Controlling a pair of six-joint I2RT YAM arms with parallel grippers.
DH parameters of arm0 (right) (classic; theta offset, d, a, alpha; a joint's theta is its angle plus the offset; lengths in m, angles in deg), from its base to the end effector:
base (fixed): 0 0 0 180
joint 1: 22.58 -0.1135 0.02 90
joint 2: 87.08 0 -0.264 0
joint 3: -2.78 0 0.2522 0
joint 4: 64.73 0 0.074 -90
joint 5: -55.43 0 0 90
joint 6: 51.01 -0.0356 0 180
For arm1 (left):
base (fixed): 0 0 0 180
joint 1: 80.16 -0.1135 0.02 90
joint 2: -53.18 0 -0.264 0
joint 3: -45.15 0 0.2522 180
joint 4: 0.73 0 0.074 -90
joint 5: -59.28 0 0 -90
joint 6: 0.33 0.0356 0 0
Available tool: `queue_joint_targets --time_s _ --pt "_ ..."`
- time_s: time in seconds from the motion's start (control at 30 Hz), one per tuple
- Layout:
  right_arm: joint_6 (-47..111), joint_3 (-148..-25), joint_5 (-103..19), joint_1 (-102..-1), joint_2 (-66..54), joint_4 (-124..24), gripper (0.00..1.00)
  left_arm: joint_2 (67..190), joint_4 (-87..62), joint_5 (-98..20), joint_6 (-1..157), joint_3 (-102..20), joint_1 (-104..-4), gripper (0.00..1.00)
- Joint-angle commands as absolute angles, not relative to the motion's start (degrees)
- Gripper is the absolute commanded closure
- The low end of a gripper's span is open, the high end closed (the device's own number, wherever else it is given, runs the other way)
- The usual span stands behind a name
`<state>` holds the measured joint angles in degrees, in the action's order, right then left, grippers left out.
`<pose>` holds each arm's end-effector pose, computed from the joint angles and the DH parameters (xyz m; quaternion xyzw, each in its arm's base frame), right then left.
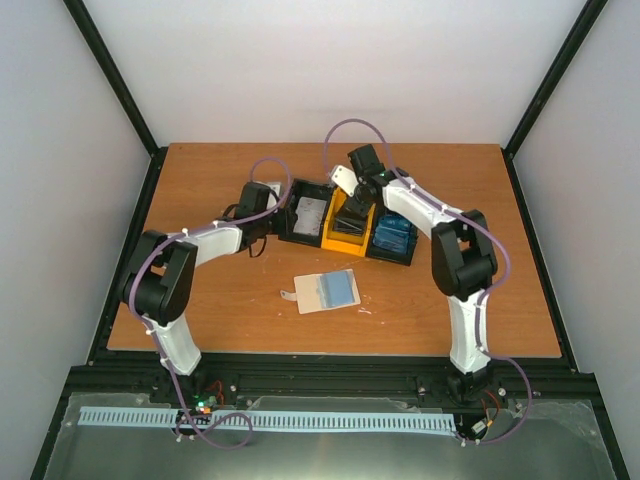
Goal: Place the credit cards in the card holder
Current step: Pick up the credit card from the storage box.
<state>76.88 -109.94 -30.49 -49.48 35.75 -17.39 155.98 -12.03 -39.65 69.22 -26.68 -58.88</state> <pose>0.4206 0.2105 0.1988 -0.5055 0.8154 -0.0608 0.2755 0.3479 -0.1414 0.1677 0.0381 0.9115 -0.2102 0.3515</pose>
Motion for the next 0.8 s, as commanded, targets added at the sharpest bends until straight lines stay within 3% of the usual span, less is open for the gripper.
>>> queue_joint_targets --time_s 0.0,0.13,0.27,0.43,0.77 --pt "72.41 -106.69 -33.99 -49.13 28.01 -20.54 0.97 151.84 -12.23 -40.84 65.86 -29.71 -58.63 0.46" --pt "62.66 -106.36 -38.25 -48.06 25.09 -19.78 0.97 148.12 -11.86 -40.12 64.27 -28.65 -58.63 0.39" --pt "37.87 -106.91 -47.45 -44.1 23.0 -20.33 0.97 143.54 -11.27 -40.44 61.24 -26.8 -58.63 0.33" --pt "13.88 -102.09 -60.39 -40.01 20.81 -23.87 0.97 140.7 -9.06 -50.91 55.0 -25.28 -58.63 0.29" --pt "-1.69 -87.03 -72.57 -39.62 13.09 -37.37 0.97 144.47 -2.32 -69.68 45.59 -26.13 -58.62 0.22"
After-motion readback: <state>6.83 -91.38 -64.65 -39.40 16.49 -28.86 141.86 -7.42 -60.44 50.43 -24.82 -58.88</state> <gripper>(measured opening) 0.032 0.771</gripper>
